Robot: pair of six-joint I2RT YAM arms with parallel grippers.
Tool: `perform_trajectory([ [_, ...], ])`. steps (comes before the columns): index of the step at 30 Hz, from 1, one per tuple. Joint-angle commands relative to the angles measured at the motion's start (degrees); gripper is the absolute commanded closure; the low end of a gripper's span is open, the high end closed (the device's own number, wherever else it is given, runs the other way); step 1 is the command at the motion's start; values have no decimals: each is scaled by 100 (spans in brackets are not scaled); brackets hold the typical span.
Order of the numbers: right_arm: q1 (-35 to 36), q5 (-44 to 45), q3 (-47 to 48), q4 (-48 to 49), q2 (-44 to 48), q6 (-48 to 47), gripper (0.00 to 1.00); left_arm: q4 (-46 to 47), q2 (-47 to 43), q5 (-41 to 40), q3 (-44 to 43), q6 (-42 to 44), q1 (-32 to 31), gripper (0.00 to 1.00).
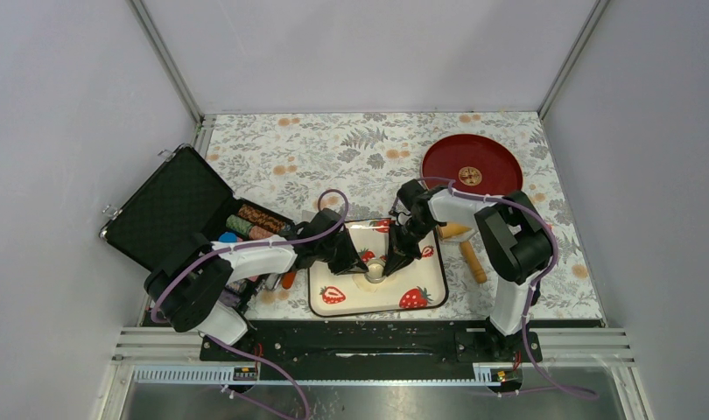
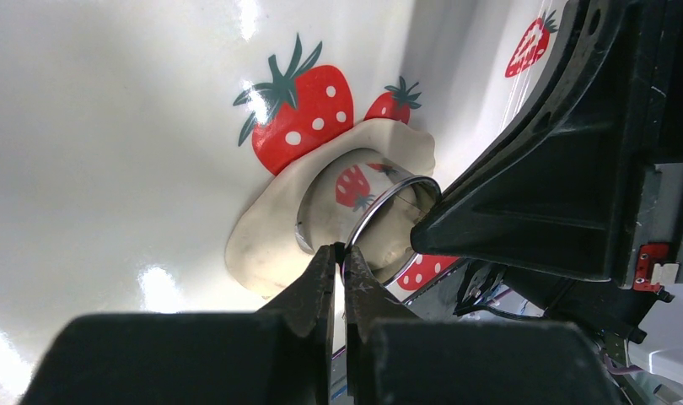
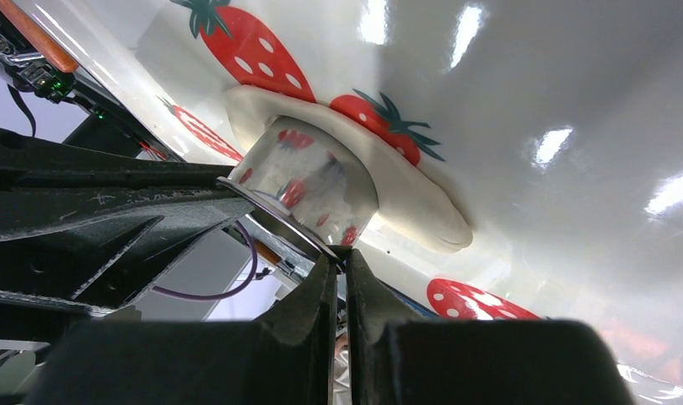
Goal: Roll out the dumpling wrappers from the dough
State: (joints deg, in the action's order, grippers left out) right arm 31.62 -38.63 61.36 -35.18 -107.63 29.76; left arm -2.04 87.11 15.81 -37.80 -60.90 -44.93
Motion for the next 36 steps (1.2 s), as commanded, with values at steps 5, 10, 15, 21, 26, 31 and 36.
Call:
perform_trajectory([
  [5,231,993,-283,-248,-532,-402,100,-847,612,-386,262,175,-155,100],
  [10,230,1045,-256,-321,-547,-444,100,-817,592,-378,287,180,-148,100],
  [15,228,1049,-265,-317,-582,-456,100,-806,590,-385,291,175,-148,100],
  [21,229,1046,-265,-328,-595,-465,100,-798,585,-386,295,169,-148,100],
  [26,231,1068,-238,-375,-558,-498,96,-810,599,-387,267,179,-152,100],
  [31,227,872,-168,-399,-450,-472,94,-844,541,-440,179,229,-148,100],
  [36,231,915,26,-584,-380,-523,90,-971,263,-685,88,266,-156,95],
])
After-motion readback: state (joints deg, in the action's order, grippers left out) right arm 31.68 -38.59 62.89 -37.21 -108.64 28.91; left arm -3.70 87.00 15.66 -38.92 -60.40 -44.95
